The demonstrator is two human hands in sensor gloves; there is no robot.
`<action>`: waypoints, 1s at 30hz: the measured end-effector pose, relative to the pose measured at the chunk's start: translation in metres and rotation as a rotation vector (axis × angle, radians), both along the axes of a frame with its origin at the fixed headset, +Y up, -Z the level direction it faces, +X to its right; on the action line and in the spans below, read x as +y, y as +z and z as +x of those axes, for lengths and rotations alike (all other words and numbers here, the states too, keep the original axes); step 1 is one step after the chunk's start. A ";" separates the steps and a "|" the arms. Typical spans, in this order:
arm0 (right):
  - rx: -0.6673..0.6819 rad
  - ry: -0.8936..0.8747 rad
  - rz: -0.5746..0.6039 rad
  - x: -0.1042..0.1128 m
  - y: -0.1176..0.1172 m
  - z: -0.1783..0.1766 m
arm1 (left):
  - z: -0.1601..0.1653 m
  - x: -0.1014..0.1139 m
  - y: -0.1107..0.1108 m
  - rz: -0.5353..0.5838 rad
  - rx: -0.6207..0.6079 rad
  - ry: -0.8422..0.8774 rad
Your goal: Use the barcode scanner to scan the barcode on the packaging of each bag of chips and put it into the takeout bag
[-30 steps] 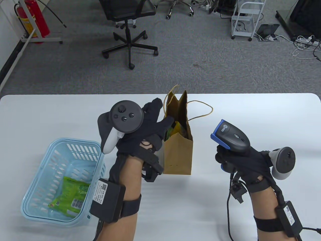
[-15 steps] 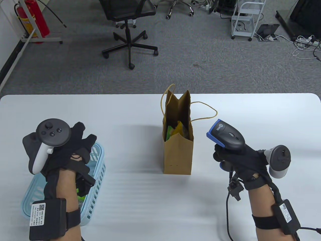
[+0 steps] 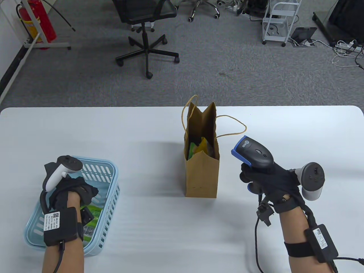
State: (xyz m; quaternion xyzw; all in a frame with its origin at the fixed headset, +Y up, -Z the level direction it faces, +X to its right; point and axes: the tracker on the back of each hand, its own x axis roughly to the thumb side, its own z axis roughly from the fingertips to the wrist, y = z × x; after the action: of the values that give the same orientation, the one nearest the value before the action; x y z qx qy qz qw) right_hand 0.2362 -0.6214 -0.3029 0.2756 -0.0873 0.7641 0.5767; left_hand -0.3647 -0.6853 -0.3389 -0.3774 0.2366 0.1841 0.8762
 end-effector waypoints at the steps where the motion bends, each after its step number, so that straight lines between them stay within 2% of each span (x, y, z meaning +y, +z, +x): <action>1: 0.000 0.002 0.000 0.000 0.000 0.000 | -0.001 -0.005 -0.001 -0.023 -0.005 0.006; 9: 0.023 0.036 -0.014 -0.007 -0.002 -0.009 | 0.001 -0.038 -0.004 -0.181 -0.020 -0.049; 17: 0.024 0.023 -0.020 -0.006 -0.002 -0.007 | -0.004 -0.056 -0.003 -0.240 -0.013 -0.115; 26: 0.017 0.014 -0.013 -0.006 -0.002 -0.005 | 0.001 -0.057 -0.010 -0.209 -0.027 -0.231; 30: 0.013 0.016 -0.014 -0.006 -0.002 -0.005 | 0.001 -0.040 -0.012 -0.098 -0.010 -0.265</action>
State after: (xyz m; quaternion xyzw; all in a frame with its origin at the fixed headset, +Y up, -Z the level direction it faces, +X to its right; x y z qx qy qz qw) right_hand 0.2317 -0.6272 -0.3052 0.2775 -0.0759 0.7674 0.5730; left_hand -0.3634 -0.7252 -0.3514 -0.3860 0.2888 0.0530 0.8745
